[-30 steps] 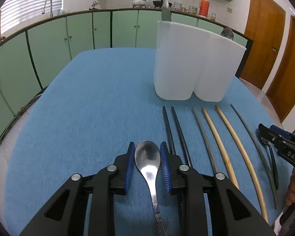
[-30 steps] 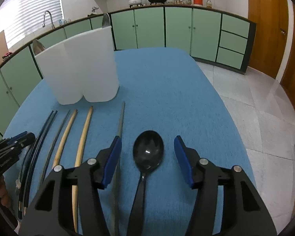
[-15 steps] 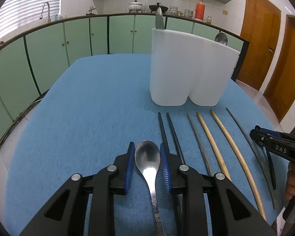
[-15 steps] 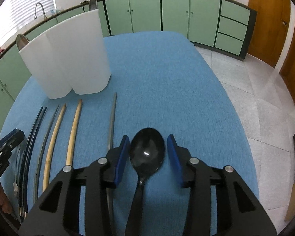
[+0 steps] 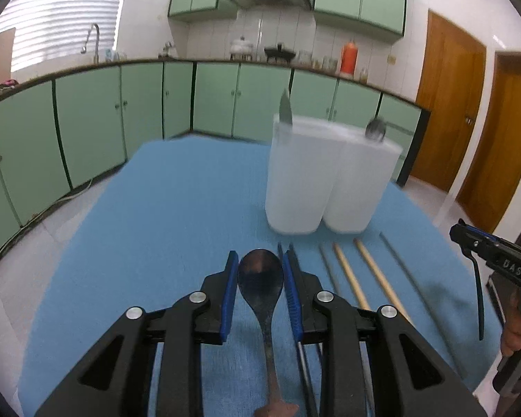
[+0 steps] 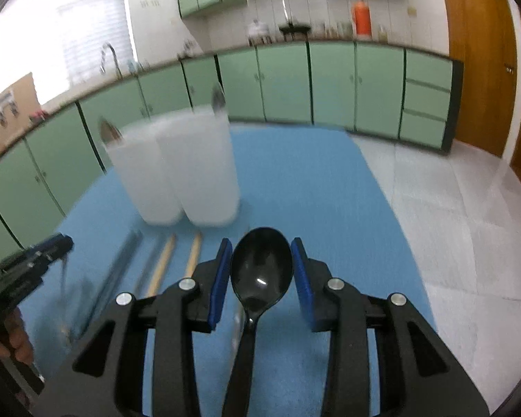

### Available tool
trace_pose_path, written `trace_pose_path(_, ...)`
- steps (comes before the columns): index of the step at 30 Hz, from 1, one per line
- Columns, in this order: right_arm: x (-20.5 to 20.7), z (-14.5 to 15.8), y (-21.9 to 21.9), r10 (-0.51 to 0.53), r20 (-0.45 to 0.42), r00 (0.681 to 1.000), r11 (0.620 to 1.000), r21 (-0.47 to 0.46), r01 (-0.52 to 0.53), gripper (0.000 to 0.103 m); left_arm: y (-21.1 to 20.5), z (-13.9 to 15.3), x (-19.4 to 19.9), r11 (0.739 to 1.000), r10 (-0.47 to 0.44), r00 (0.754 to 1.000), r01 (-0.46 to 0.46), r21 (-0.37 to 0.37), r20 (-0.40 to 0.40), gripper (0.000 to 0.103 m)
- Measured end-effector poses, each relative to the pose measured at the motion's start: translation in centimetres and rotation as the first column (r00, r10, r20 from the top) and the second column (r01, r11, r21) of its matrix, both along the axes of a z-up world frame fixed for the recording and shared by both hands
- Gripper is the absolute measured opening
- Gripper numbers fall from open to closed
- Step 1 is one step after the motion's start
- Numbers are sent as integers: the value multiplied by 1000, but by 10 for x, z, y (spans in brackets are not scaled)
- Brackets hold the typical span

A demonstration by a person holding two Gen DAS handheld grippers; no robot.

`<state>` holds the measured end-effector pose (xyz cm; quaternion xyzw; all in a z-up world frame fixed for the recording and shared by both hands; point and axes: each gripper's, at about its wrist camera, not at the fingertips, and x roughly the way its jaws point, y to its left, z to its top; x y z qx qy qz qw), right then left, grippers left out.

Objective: Organize utensils
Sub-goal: 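Lift both spoons over the white holder and open both tools to drop them in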

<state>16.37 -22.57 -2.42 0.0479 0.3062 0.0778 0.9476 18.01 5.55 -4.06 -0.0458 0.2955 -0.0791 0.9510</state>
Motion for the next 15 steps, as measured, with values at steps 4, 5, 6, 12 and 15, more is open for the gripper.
trace_pose_path(4,-8,18,-3,7,90,996,1000,15,-9,33,3,12,-7,1000,3,997,-1,-26,72,26)
trace_pose_path(5,-8,21,-3,12,110,994,1000,20,-14,33,3,15,-7,1000,1,996,1,-31,86,26)
trace_pose_path(6,-9,24,-5,15,125,992,1000,23,-18,33,3,17,-7,999,0,995,3,-35,98,26)
trace_pose_path(12,3,40,-4,30,200,979,999,18,-35,33,4,30,2,999,-4,989,11,-48,145,26)
trace_pose_path(15,12,50,-5,25,245,969,998,42,-37,33,4,38,10,998,-7,985,19,-65,174,26)
